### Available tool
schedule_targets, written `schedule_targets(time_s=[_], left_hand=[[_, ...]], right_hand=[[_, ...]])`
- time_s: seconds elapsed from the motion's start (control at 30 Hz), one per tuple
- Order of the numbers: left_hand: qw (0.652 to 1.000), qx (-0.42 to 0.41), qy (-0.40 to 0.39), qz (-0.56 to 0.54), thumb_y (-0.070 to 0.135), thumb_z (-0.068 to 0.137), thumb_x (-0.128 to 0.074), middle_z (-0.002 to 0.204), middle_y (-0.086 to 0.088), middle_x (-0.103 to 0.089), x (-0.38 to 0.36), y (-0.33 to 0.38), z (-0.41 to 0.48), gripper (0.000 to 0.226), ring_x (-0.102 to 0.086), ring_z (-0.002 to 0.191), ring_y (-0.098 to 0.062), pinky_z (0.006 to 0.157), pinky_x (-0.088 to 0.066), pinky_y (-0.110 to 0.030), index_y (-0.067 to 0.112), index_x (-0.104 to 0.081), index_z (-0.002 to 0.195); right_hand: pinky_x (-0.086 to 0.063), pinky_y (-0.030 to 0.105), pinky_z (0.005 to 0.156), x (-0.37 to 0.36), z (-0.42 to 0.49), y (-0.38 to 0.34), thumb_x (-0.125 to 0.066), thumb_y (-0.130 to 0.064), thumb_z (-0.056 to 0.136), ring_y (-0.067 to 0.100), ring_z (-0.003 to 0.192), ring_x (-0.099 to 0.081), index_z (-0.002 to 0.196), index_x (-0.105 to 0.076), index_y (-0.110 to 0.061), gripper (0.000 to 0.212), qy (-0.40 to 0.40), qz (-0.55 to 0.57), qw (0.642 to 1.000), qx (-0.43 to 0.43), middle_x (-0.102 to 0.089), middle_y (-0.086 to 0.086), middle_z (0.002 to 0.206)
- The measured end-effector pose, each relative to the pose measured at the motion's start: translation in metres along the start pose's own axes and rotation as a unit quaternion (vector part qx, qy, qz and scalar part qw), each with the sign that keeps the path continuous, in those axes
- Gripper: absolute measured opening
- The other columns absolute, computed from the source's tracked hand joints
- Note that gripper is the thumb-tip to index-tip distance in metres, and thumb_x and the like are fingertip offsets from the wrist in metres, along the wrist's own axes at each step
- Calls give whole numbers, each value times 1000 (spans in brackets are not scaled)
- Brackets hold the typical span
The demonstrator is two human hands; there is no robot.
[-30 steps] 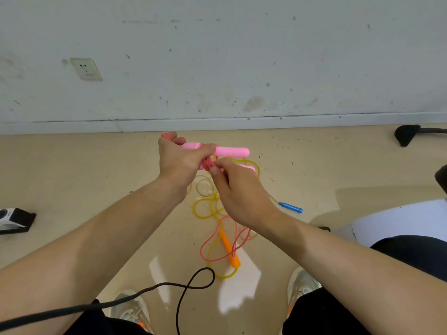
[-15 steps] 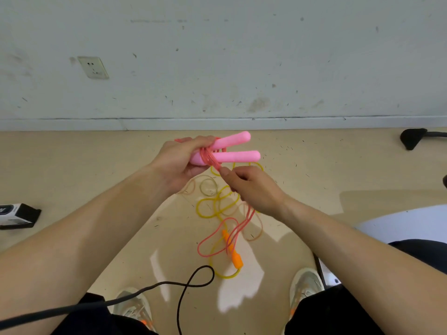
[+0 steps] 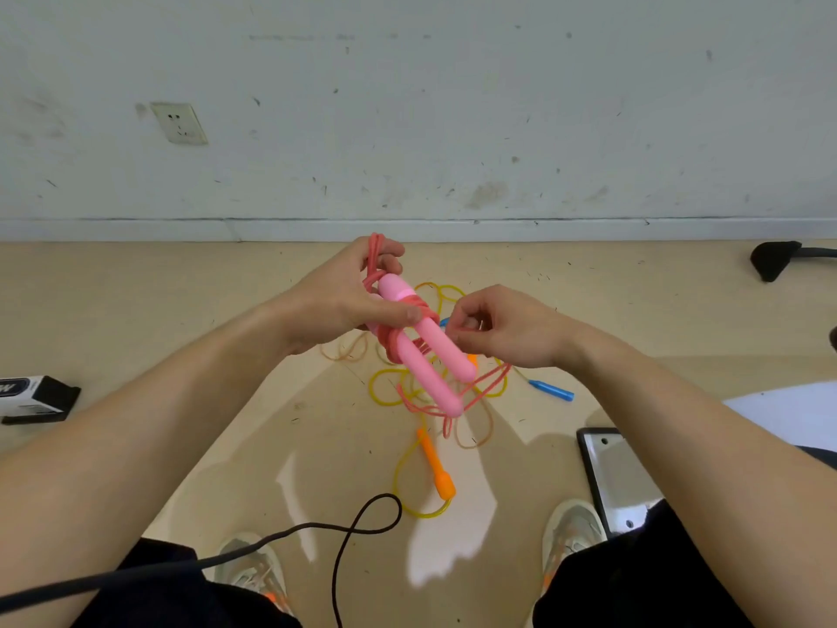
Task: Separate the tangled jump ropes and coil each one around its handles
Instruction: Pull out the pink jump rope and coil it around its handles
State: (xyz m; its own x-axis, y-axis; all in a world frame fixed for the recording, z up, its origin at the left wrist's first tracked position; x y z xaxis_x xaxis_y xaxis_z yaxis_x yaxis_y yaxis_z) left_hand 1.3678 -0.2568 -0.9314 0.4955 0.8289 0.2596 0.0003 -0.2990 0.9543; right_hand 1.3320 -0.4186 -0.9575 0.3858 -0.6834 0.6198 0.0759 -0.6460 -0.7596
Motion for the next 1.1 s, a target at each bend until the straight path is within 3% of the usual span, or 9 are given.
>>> schedule_targets(time_s=[0.13, 0.2, 0.37, 0.5, 0.57, 0.63, 0.73, 0.87, 1.1], left_hand=[[998, -20, -16, 51, 28, 57, -87, 108, 10, -53, -5, -1, 0, 84, -57, 93, 0, 78, -50, -16, 24, -48, 132], [998, -27, -5, 62, 30, 57, -87, 110, 10, -53, -4, -2, 1, 87, -57, 94, 1, 79, -50, -15, 23, -47, 134], [986, -65, 45, 148, 40, 51, -89, 111, 7, -50, 2, -3, 5, 96, -54, 93, -1, 77, -46, -12, 22, -44, 134], [948, -109, 166, 249, 23, 68, -89, 117, 2, -47, 10, -1, 3, 85, -50, 99, -8, 85, -44, -17, 17, -40, 137], [936, -118, 238, 231, 24, 71, -86, 117, 3, -44, 18, 1, 1, 81, -50, 101, -10, 88, -46, -28, 15, -39, 137], [928, -126, 293, 195, 24, 73, -85, 116, 4, -43, 21, 2, -3, 78, -48, 100, -6, 85, -45, -18, 14, -39, 136], [917, -126, 350, 145, 25, 74, -84, 115, 1, -45, 17, 2, -6, 76, -49, 102, -9, 84, -39, -7, 13, -40, 134], [927, -60, 368, 30, 37, 65, -83, 118, -3, -47, 13, -16, 0, 81, -56, 109, -19, 97, -51, -38, 16, -39, 130], [950, 55, 296, -77, 55, 49, -88, 126, -2, -42, 4, -35, 7, 106, -57, 113, -15, 94, -54, -38, 18, -32, 131]], right_hand=[[-35, 32, 56, 13, -3, 6, -63, -74, 74, 17, 58, -46, 67, -55, -15, 60, 55, -254, 962, -86, -51, -4, 59], [-31, 33, 56, 14, -3, 8, -60, -76, 76, 20, 57, -40, 65, -49, -13, 64, 50, -248, 963, -96, -44, 0, 58], [-28, 27, 49, 9, -1, 3, -60, -44, 95, 15, 51, -34, 69, -65, -9, 44, 53, 44, 993, -95, -46, -1, 58], [-33, 24, 46, -10, -7, -4, -50, -11, 95, 15, 45, -41, 92, -69, 6, 26, 60, 312, 940, -123, -55, 4, 61], [-44, 23, 48, -21, -10, -12, -53, -10, 95, 18, 46, -50, 101, -67, 7, 23, 74, 361, 924, -108, -62, 7, 67], [-50, 25, 51, -30, -12, -21, -50, -16, 102, 22, 49, -54, 103, -66, -2, 21, 73, 385, 915, -92, -62, 7, 68], [-45, 27, 52, -38, -13, -31, -43, -20, 104, 20, 46, -46, 93, -57, -13, 19, 60, 364, 926, -80, -56, 6, 61], [-34, 21, 47, -35, -10, -35, -40, -23, 105, 8, 47, -41, 89, -51, -6, 26, 131, 251, 958, -51, -48, 0, 68], [-46, 42, 65, -29, -9, -38, -41, -32, 103, 11, 64, -46, 86, -53, -11, 29, 143, 103, 984, -1, -53, -1, 76]])
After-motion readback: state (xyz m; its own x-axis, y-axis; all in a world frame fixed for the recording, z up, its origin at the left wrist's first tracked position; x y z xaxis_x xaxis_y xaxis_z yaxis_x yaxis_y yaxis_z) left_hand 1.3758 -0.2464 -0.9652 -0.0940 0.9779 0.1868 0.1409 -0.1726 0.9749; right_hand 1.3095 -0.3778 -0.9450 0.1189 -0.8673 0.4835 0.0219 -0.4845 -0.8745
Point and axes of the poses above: each hand's wrist, its own z-axis towards the middle knuckle, its own x-axis out of the back of the hand, y = z × x, the point moved 8 cm from there along z, towards the middle knuckle
